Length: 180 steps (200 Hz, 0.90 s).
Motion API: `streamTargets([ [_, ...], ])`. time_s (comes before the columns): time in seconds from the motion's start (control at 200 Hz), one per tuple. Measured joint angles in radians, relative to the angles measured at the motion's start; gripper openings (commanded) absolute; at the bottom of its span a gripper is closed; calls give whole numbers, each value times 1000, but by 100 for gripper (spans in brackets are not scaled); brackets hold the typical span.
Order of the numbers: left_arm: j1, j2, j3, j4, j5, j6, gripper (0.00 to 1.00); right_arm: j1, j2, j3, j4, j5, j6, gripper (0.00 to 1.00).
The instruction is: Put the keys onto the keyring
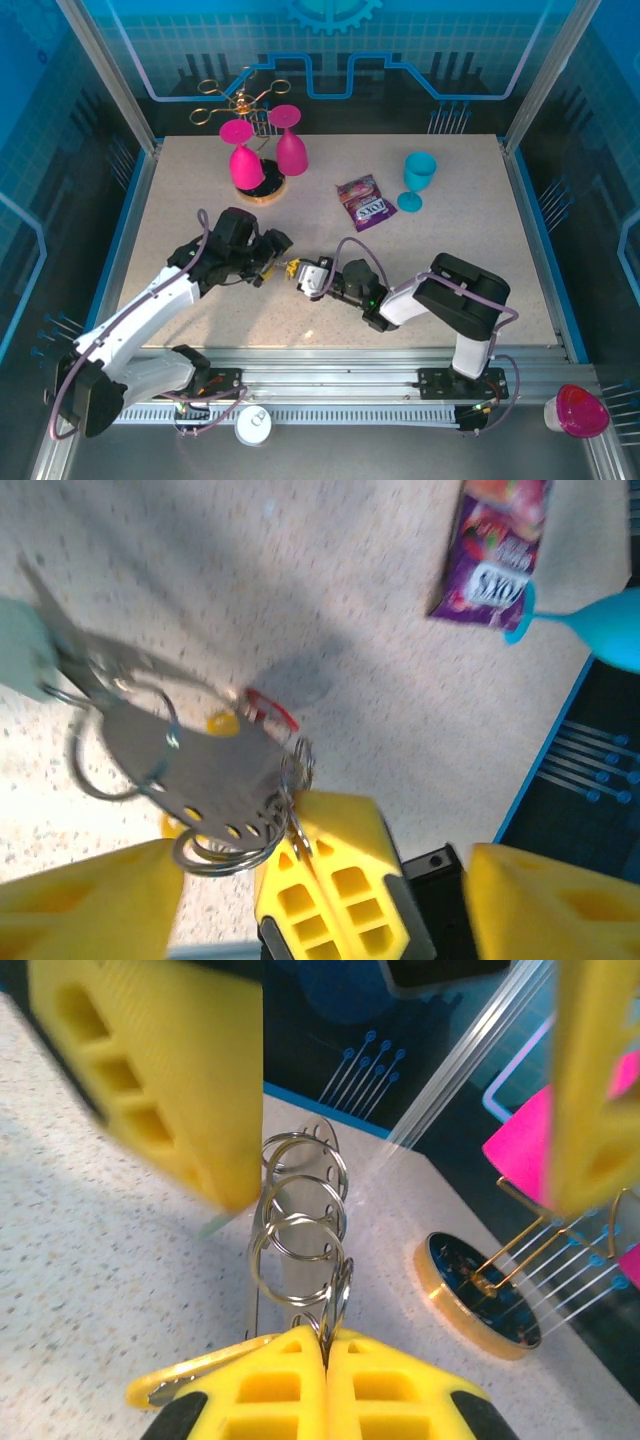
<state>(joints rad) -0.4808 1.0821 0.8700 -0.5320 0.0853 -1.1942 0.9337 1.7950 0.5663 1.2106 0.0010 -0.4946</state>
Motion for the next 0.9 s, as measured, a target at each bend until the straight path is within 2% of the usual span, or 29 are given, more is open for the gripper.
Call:
streamTargets([
  [0.14,9,-41,41,51,-105,252,85,-71,-89,-21,-105,-115,55,0],
  [0.27,14,-43,81,152,-97,634,80,-140,-163,-23,-210,-233,90,0],
  [0.44,14,-19,91,193,78,1186,67,-200,-206,-21,-345,-359,103,0],
  [0.59,14,59,112,92,280,1644,59,-223,-219,-2,-460,-440,101,0],
  [0.735,16,132,132,11,423,1920,48,-225,-232,13,-521,-484,87,0],
  [0.901,26,244,179,-43,537,2087,41,-228,-241,14,-554,-509,58,0],
])
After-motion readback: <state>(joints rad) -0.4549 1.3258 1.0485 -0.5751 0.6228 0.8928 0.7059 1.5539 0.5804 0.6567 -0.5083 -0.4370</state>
